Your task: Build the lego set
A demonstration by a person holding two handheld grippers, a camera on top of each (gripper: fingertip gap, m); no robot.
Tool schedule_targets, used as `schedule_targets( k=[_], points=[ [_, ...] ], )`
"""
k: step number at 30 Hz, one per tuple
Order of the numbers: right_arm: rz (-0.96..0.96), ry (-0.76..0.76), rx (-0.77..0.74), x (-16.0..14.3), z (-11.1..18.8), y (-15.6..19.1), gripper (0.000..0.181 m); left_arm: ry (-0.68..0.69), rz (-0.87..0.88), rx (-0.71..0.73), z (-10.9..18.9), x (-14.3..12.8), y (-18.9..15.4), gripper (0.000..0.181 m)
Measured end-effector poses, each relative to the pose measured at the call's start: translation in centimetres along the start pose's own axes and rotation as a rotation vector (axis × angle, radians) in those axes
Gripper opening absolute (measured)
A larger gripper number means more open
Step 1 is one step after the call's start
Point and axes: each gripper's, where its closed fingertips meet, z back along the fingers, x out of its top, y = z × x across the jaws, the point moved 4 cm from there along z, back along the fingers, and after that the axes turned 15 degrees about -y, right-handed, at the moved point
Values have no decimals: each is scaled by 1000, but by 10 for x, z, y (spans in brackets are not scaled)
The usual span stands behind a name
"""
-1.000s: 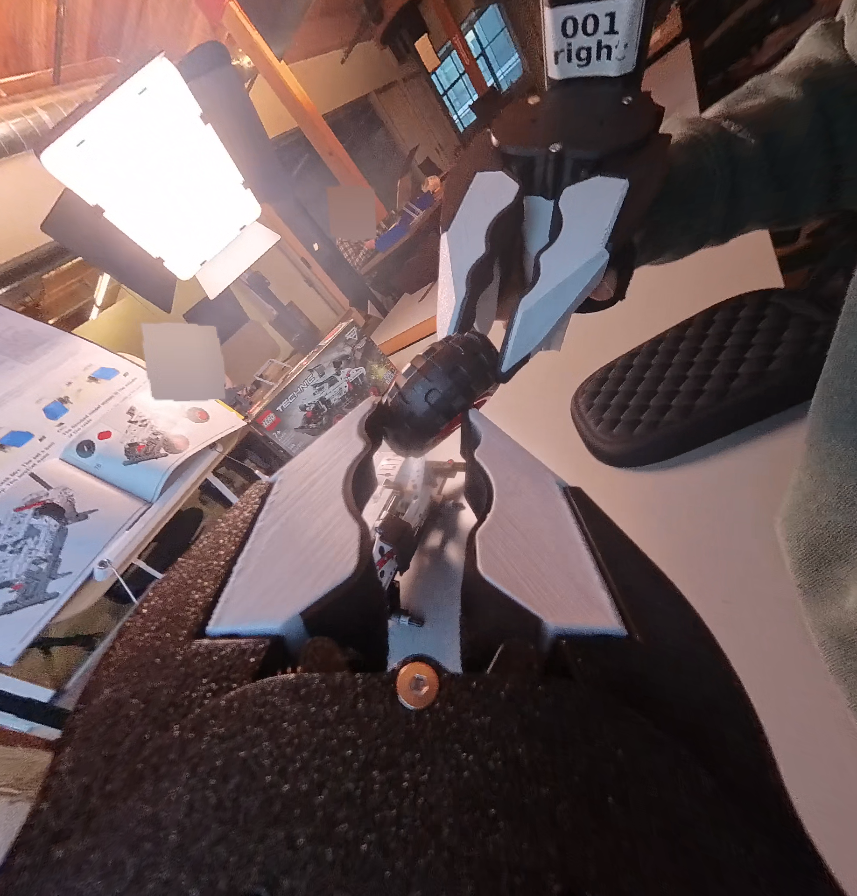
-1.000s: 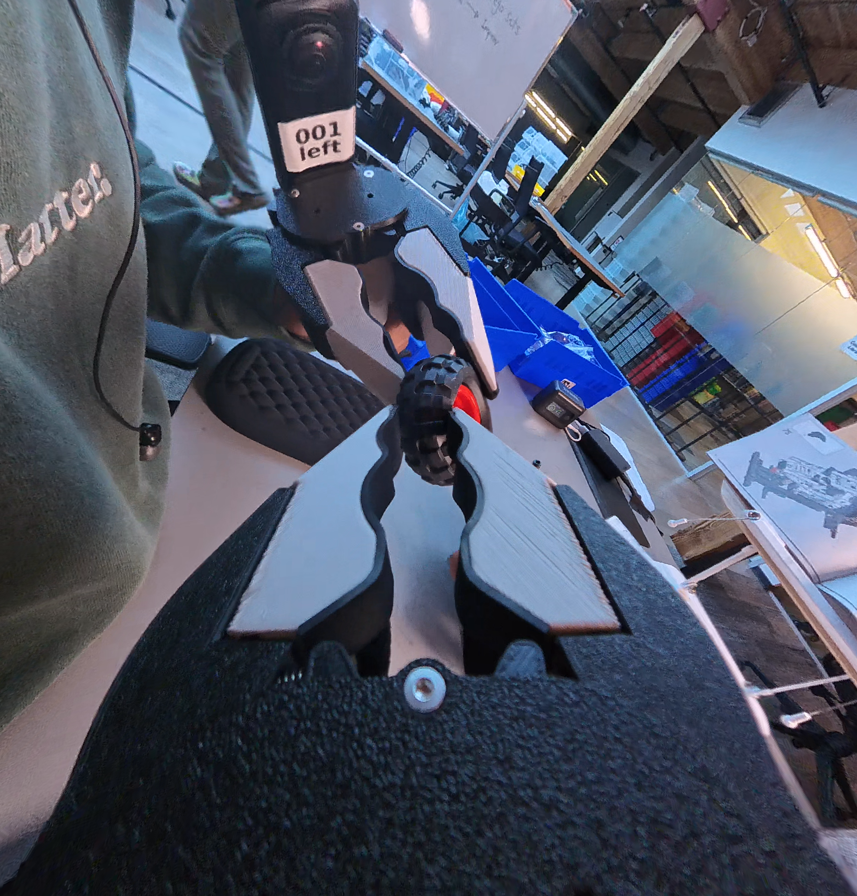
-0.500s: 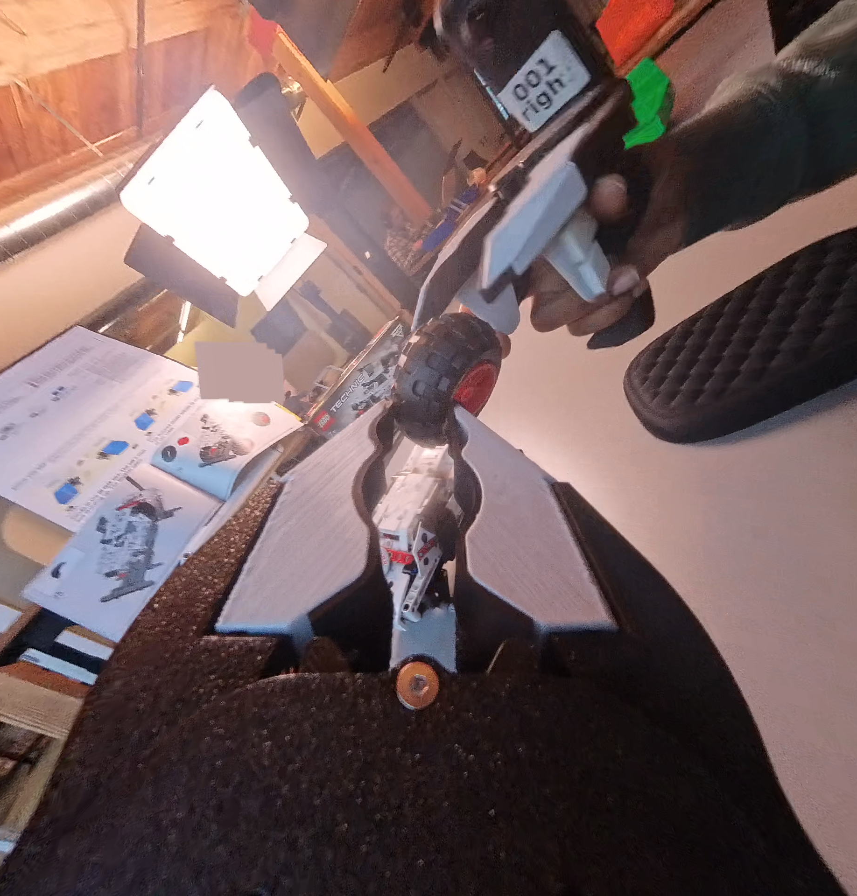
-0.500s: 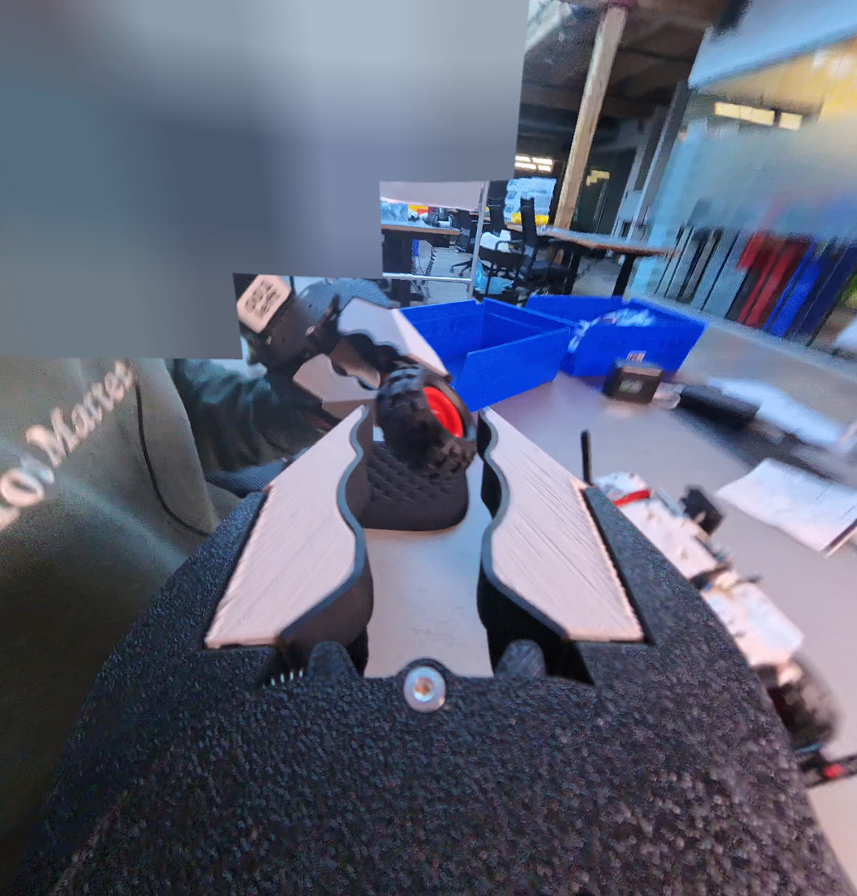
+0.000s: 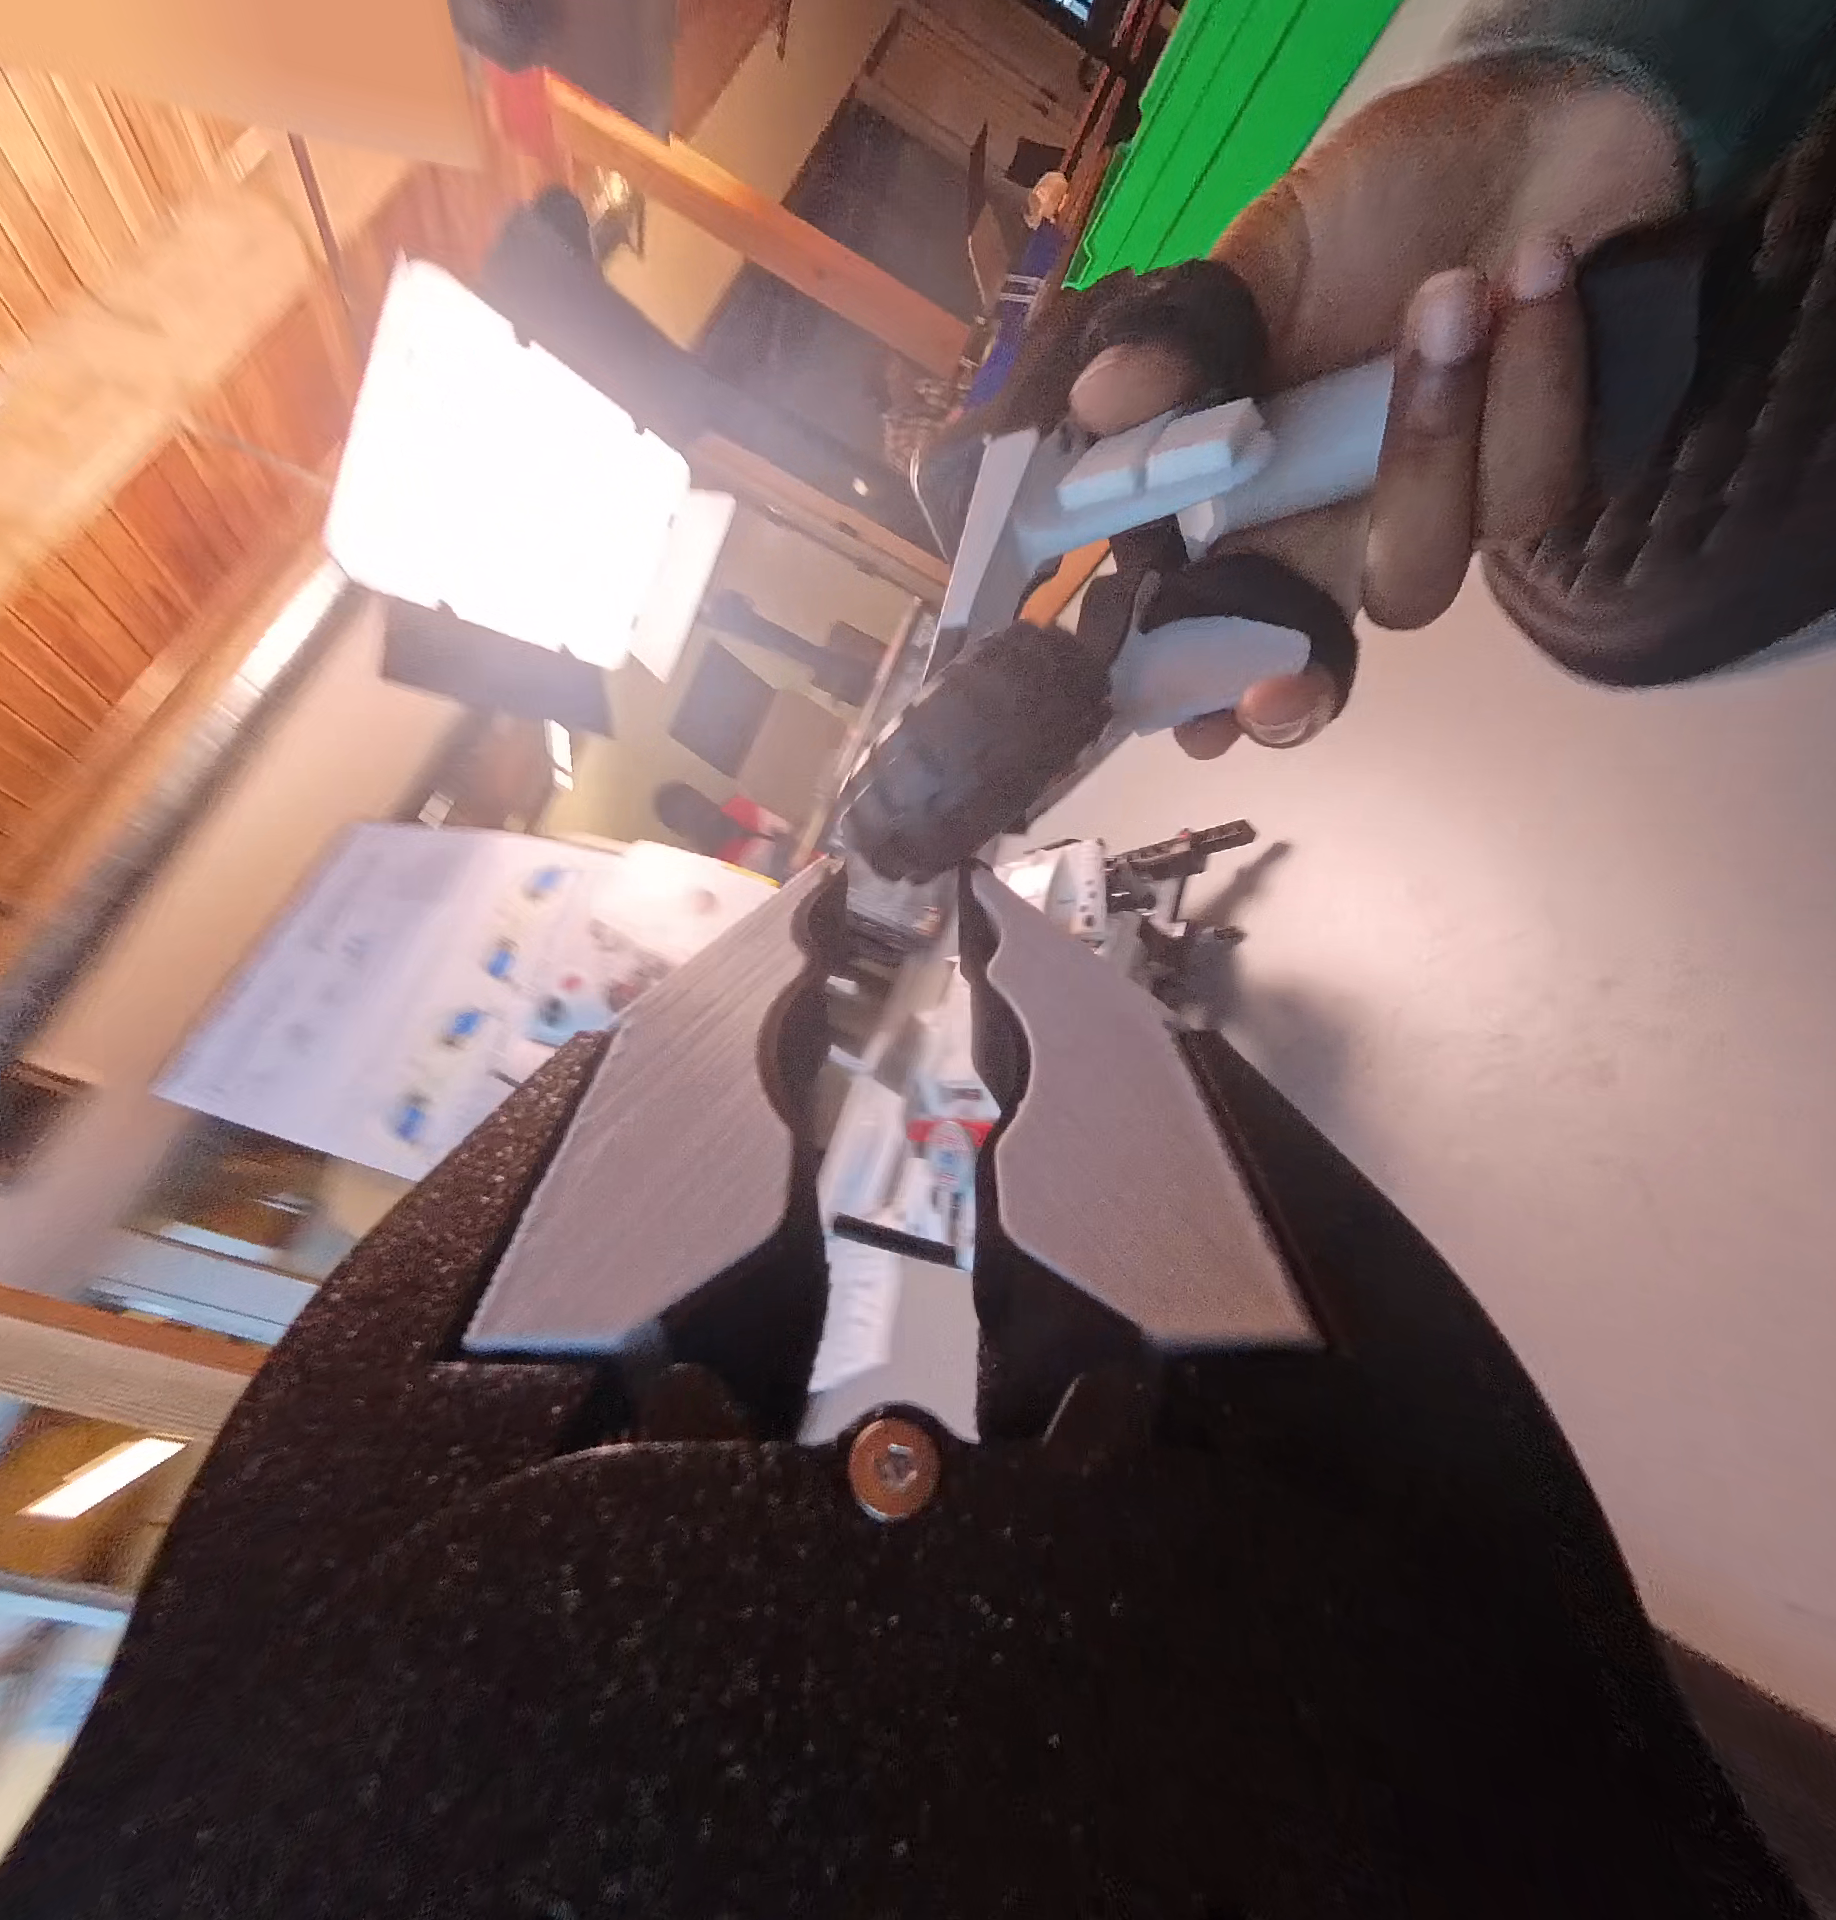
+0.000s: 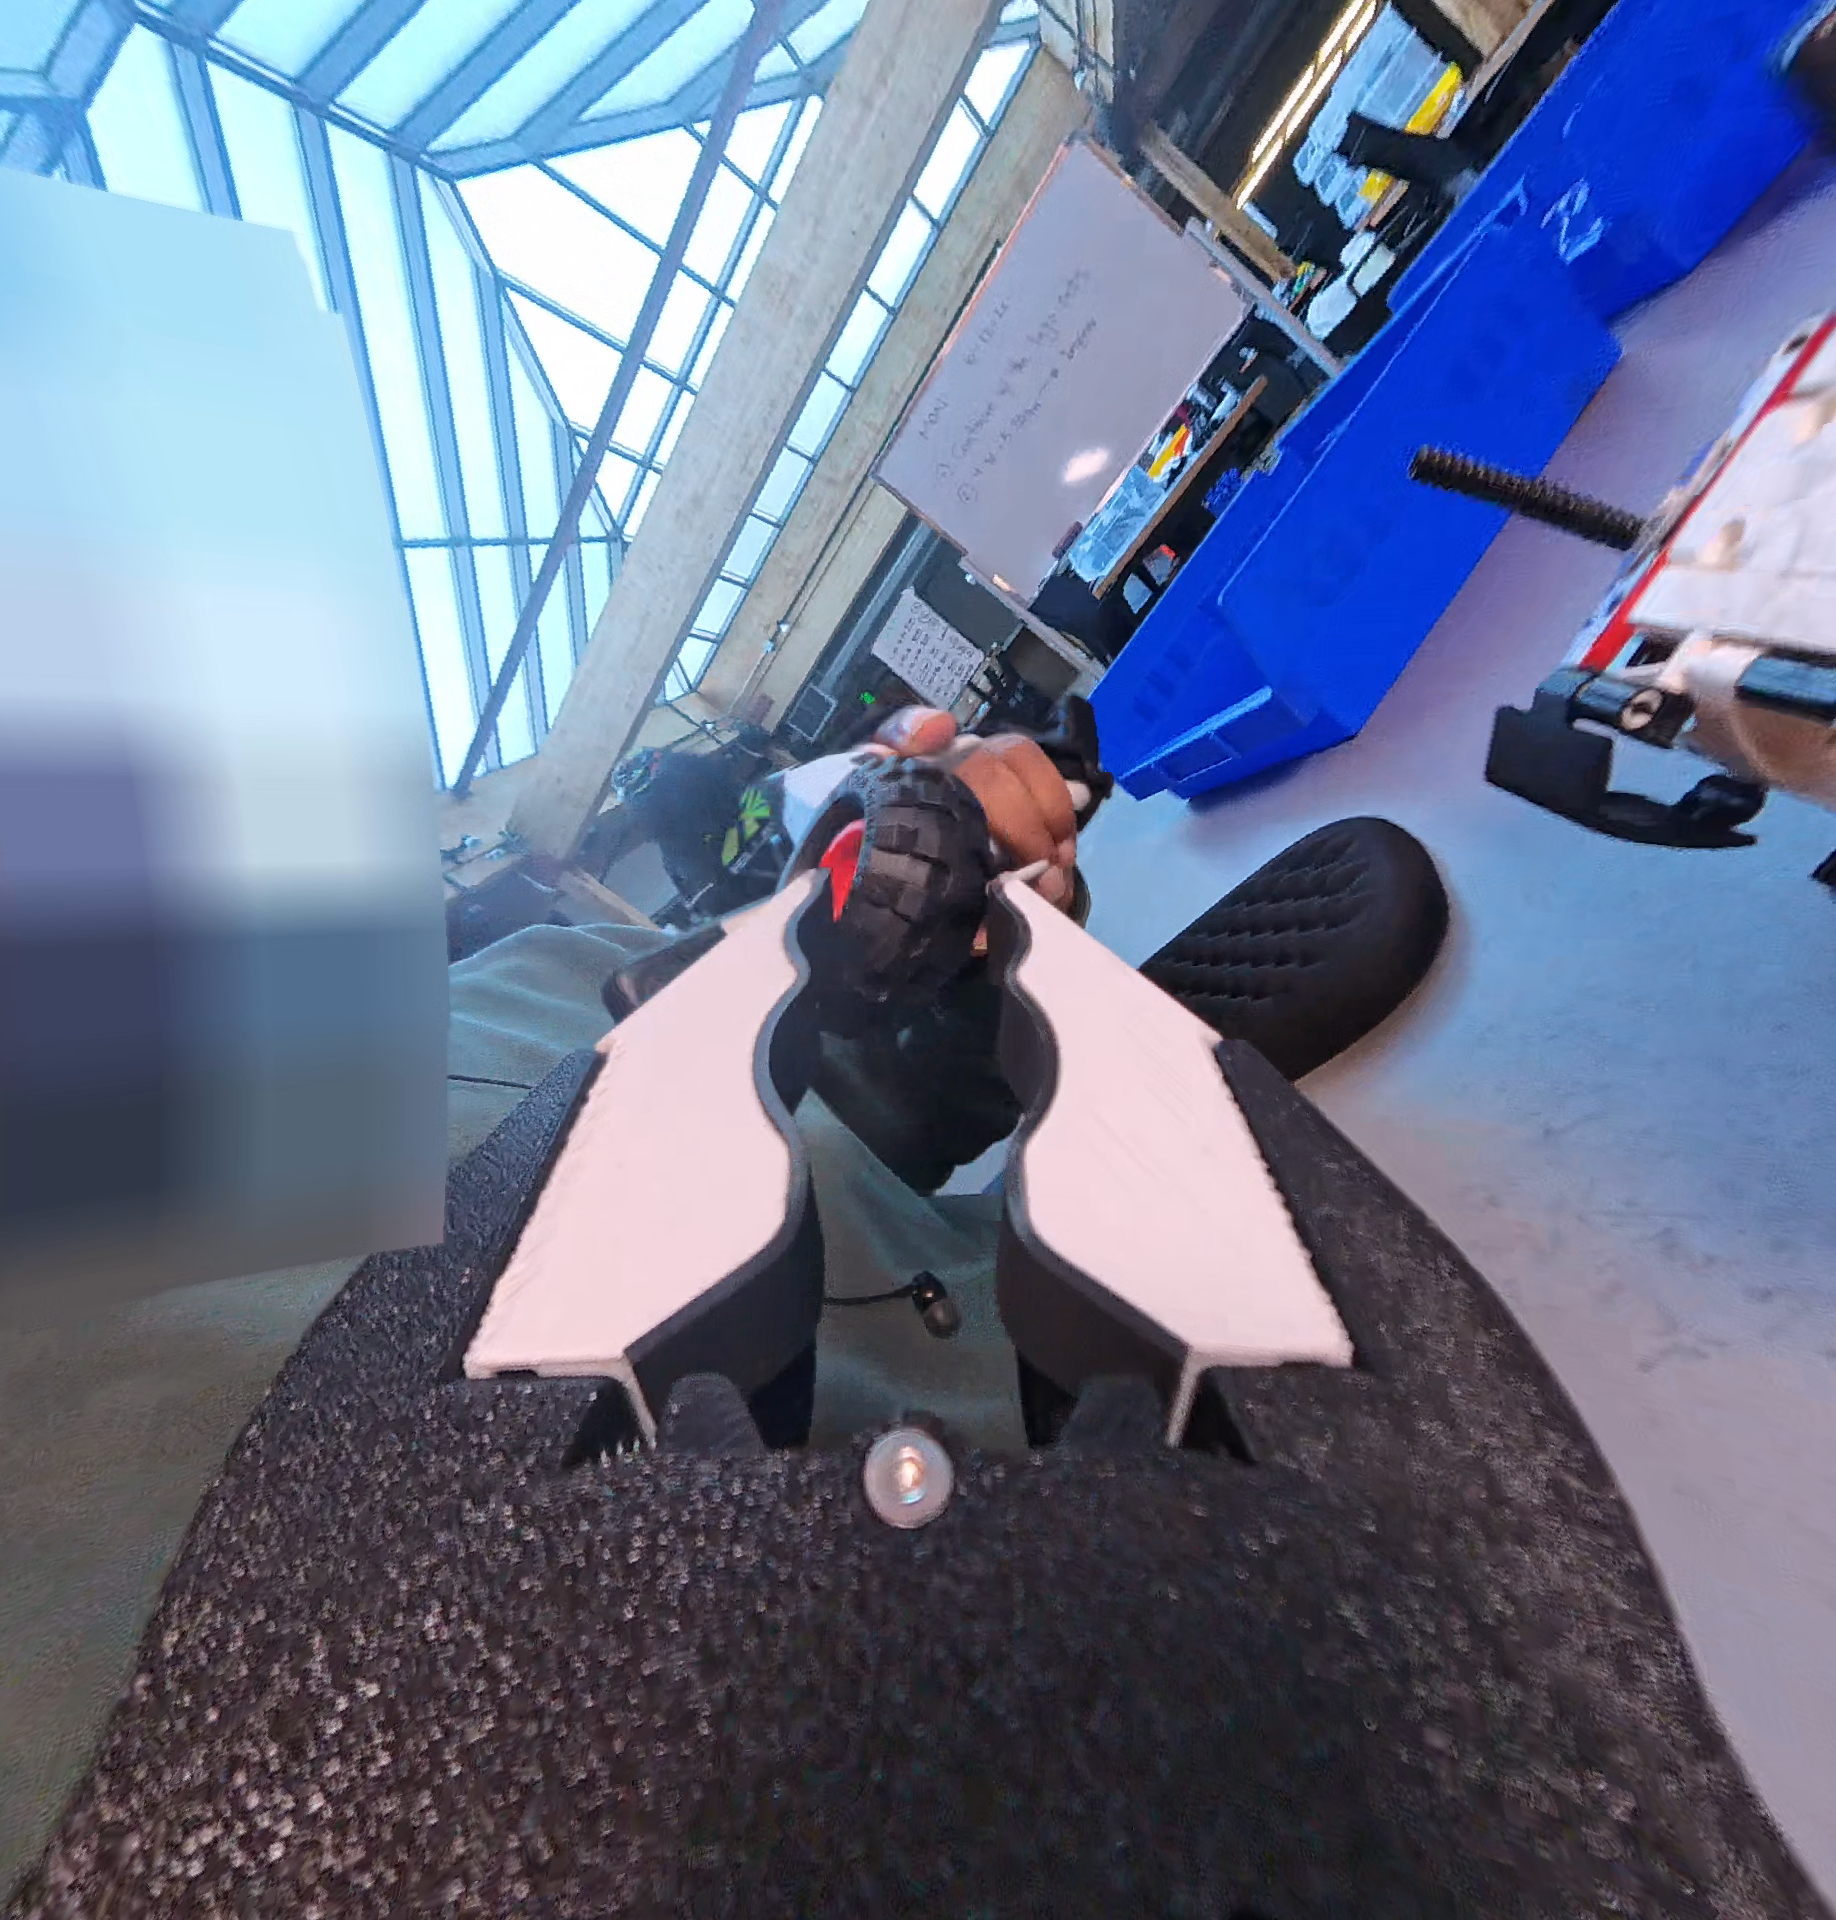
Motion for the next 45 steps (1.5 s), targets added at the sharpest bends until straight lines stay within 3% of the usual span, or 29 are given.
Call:
schedule_targets(
  k=[2,6,8,11,13,18,23,26,30,34,36,40,45],
  points=[
    [116,-14,-27,10,6,-1,26,-7,400,-11,3,-12,2,42],
    [482,30,-131,20,10,1,26,-175,1322,-101,3,-18,9,55],
    [526,23,-105,21,2,9,26,-203,1587,-173,-6,-21,6,61],
    [568,33,-82,18,-10,15,26,-268,1754,-269,-20,-13,3,57],
    [597,36,-84,17,-14,14,26,-218,1704,-293,-28,-13,-3,26],
    [791,81,-237,25,-4,3,23,-46,1629,-214,-34,-33,-5,24],
    [1052,235,-389,19,4,-6,26,28,1635,-171,-35,-41,-8,24],
    [1119,249,-445,19,5,-8,18,82,1608,-183,-36,-44,-14,24],
    [1052,353,-495,12,12,-19,15,166,1669,-275,-35,-49,-31,24],
    [956,583,-525,-8,26,-40,13,380,1663,-488,-31,-54,-67,26],
    [885,683,-520,-16,33,-48,13,469,1590,-589,-28,-55,-80,31],
    [778,863,-556,-18,44,-67,13,526,1337,-613,-30,-59,-86,52],
    [638,906,-619,-20,47,-84,12,539,1120,-649,-38,-59,-108,62]
  ],
)
